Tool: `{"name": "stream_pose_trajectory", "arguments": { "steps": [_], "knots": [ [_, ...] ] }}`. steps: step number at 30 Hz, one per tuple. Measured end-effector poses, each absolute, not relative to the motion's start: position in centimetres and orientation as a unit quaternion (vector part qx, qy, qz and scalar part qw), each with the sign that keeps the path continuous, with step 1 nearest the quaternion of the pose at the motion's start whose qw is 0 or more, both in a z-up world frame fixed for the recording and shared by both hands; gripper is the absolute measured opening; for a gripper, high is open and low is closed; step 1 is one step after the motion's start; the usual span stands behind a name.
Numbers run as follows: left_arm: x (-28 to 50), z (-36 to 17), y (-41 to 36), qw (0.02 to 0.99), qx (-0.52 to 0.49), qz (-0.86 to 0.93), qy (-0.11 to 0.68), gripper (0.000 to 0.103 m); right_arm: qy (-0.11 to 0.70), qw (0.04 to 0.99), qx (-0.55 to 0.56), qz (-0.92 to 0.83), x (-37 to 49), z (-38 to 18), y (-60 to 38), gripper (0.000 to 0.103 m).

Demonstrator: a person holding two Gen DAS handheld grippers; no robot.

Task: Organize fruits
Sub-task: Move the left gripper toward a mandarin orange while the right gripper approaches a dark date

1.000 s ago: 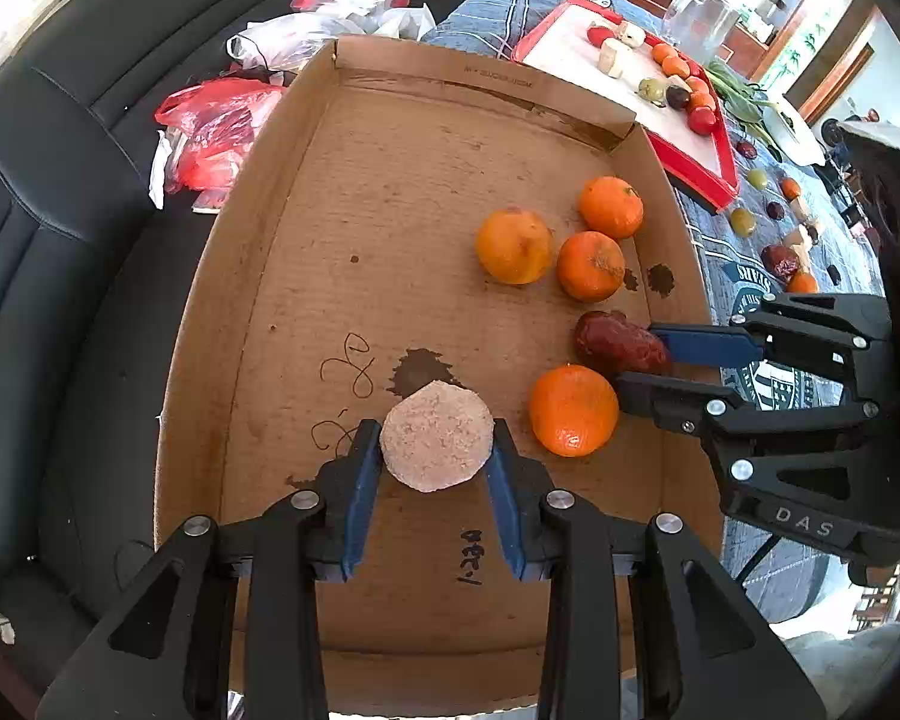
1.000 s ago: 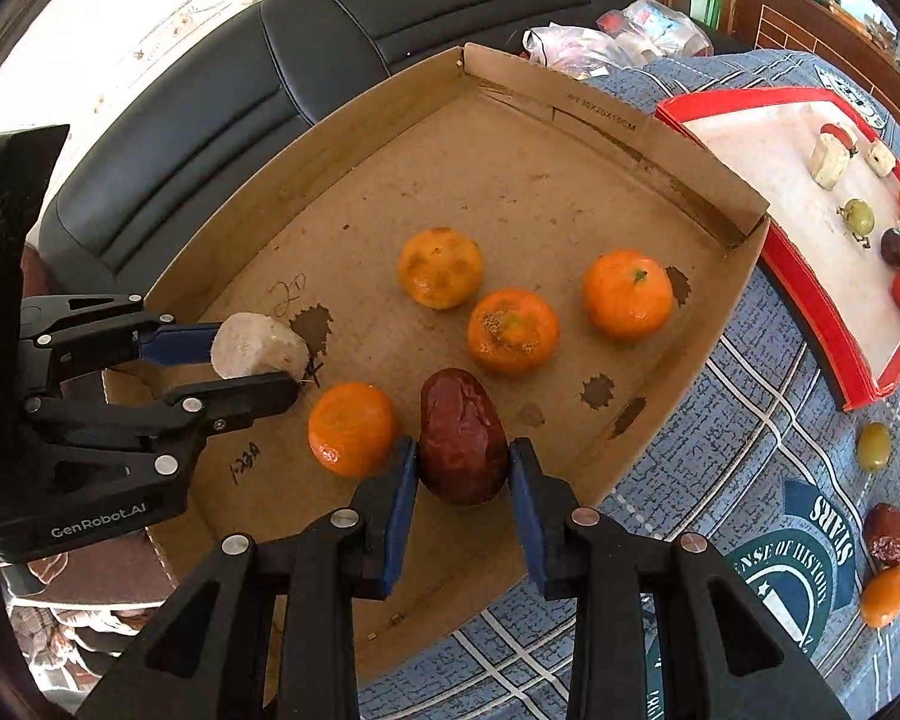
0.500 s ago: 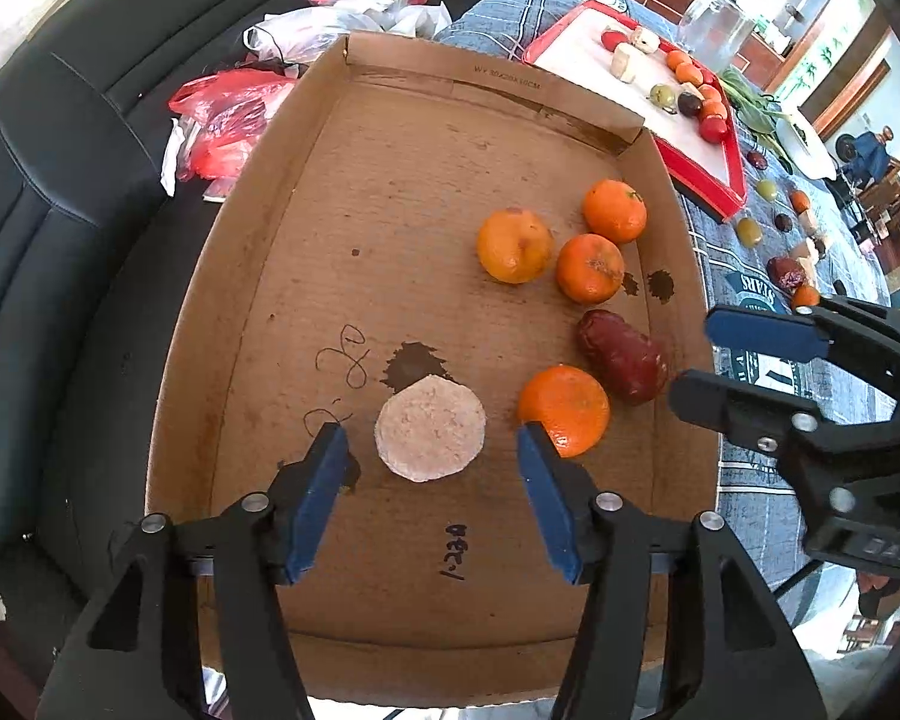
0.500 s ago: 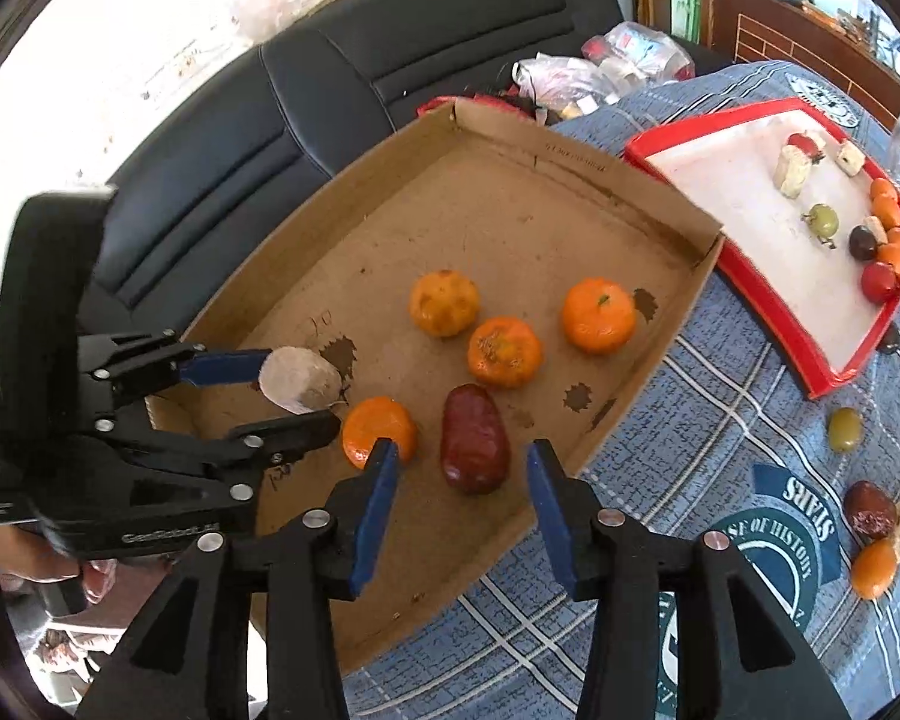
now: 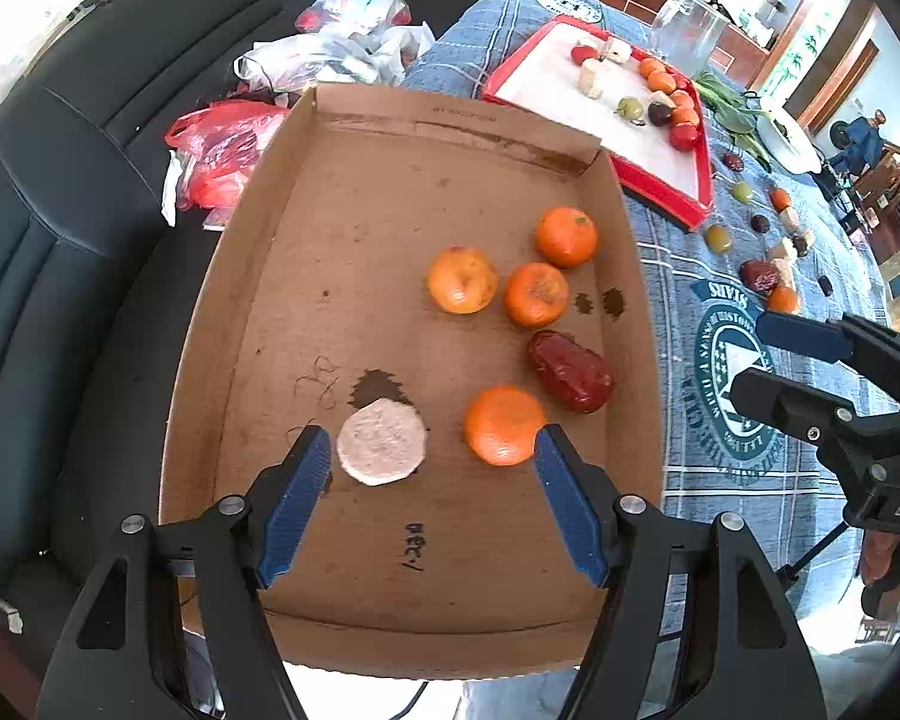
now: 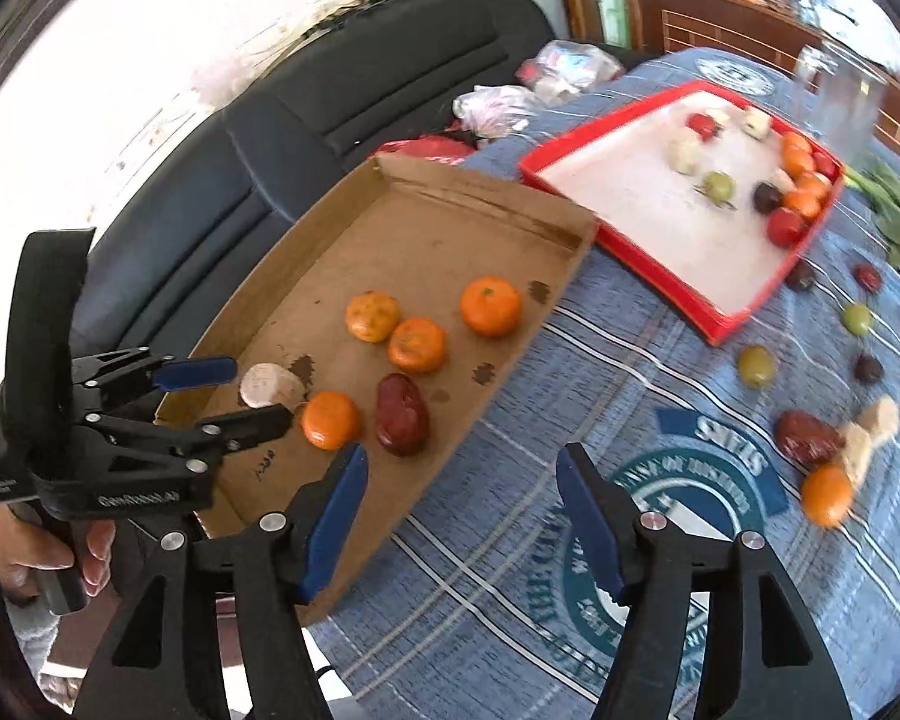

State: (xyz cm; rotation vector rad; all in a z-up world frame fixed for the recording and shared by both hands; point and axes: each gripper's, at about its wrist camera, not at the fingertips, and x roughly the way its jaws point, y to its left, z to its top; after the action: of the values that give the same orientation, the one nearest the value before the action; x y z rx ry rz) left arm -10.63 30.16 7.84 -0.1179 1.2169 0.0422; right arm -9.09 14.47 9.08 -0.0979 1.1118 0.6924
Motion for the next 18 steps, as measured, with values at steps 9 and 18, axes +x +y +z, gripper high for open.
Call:
{"name": "stream_pose_trajectory", "arguments": {
  "steps": [9,18],
  "knots": [
    [-10.0,8.8,28.1,0.822,-0.04,0.006,0.568,0.077,0.521,0.804,-0.026,0.286,-9.4,8.9,10.4,0.073],
    [-9.1,10.1,25.0,0.828,-0.044,-0.024,0.558,0.077,0.524,0.818,0.01,0.238,-9.7,8.4,5.1,0.077]
  ]
}}
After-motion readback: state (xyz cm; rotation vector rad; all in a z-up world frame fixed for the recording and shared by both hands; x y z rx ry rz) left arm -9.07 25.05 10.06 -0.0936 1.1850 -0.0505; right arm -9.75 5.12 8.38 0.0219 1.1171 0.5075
